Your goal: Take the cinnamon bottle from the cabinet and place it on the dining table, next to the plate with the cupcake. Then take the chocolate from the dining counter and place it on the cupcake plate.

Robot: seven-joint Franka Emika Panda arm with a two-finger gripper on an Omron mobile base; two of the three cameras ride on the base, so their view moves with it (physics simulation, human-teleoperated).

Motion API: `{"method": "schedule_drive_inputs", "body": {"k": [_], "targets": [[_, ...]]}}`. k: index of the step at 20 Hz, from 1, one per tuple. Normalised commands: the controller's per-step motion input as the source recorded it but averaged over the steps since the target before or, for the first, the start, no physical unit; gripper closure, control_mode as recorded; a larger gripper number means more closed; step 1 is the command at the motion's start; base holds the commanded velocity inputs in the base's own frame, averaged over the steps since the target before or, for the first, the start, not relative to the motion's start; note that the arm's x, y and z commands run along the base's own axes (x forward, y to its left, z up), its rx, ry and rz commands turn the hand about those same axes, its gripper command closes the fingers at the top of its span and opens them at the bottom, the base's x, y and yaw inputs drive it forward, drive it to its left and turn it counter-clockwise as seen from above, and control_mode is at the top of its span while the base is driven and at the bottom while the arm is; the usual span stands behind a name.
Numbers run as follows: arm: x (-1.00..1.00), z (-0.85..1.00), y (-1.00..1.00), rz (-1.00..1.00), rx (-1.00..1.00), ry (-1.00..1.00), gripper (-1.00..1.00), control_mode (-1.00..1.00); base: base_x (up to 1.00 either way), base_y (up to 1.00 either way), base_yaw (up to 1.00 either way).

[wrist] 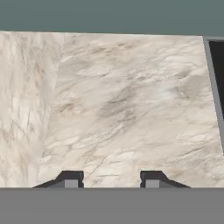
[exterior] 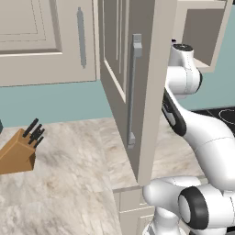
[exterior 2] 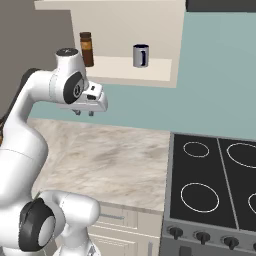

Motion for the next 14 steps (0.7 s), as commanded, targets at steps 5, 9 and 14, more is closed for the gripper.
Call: {"method": "schedule_drive_inputs", "body": {"k": [5,9,14], "targets": [[-0.01,0.00,0.00,0.00,0.00,0.00,-1.00,-1.00,0.00,0.00,0.00],[0.00,0.12,0.00,0.00,-0.03,-0.14,-1.00,-1.00,0.00,0.00,0.00],[0.04,0.14,0.08,0.01,-0.05,-0.28,-1.00,-1.00,0.00,0.00,0.00]]}}
